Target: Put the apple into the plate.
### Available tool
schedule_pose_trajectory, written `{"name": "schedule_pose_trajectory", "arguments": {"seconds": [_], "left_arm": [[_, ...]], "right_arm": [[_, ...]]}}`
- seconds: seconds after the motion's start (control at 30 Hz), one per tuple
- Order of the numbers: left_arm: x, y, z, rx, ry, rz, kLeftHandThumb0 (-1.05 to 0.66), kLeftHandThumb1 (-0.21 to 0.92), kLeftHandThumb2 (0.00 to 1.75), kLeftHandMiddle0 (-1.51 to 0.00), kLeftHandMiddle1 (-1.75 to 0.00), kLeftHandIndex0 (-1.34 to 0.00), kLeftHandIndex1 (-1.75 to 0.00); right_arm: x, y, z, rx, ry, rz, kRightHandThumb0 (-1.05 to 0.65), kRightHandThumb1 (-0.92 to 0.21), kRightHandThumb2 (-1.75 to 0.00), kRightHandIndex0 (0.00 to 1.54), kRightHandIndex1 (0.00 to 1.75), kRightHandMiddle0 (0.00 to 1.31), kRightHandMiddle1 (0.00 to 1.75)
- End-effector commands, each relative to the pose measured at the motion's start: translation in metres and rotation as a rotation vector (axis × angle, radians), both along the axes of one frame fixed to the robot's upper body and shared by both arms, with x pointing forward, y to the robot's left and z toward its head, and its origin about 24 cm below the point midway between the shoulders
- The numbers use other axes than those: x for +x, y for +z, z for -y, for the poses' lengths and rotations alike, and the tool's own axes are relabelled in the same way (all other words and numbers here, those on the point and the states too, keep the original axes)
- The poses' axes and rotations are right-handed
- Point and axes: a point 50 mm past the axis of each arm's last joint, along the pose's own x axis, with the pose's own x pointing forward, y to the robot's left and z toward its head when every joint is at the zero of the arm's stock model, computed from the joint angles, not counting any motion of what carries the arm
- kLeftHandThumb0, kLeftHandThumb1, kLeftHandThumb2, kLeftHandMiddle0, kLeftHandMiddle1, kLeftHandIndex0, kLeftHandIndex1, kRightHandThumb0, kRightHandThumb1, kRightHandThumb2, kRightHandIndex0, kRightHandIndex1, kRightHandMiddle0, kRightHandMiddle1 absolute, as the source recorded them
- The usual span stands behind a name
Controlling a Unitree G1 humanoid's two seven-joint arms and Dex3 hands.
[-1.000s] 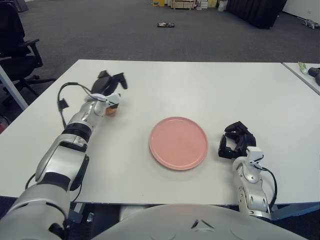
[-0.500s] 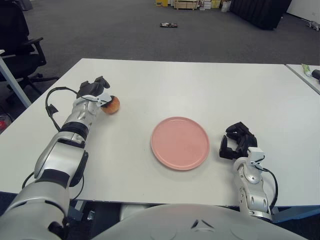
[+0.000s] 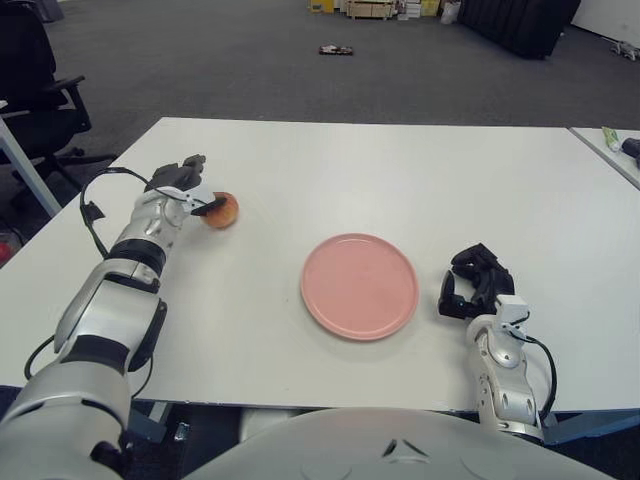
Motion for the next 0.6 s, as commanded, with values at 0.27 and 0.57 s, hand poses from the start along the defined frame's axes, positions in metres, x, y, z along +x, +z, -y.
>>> {"name": "schedule_pose_trajectory", "arguments": {"seconds": [0.27, 0.57], "left_arm": [[0.0, -0.002, 0.001, -0.006, -0.025, -0.052, -0.95, 0.73, 0.58, 0.0, 0.0, 0.0, 0.0], [0.001, -0.007, 0.01, -0.012, -0.061, -0.087, -0.96, 0.73, 0.59, 0.0, 0.0, 0.0, 0.0]], "right_arm": [[-0.004, -0.01, 0.001, 0.007, -0.008, -0.069, -0.01, 0.1, -1.75, 0.94, 1.75, 0.74, 1.61], [-0.004, -0.01, 0.001, 0.011, -0.012, -0.07, -0.01, 0.1, -1.75, 0.95, 1.75, 0.74, 1.6]]}}
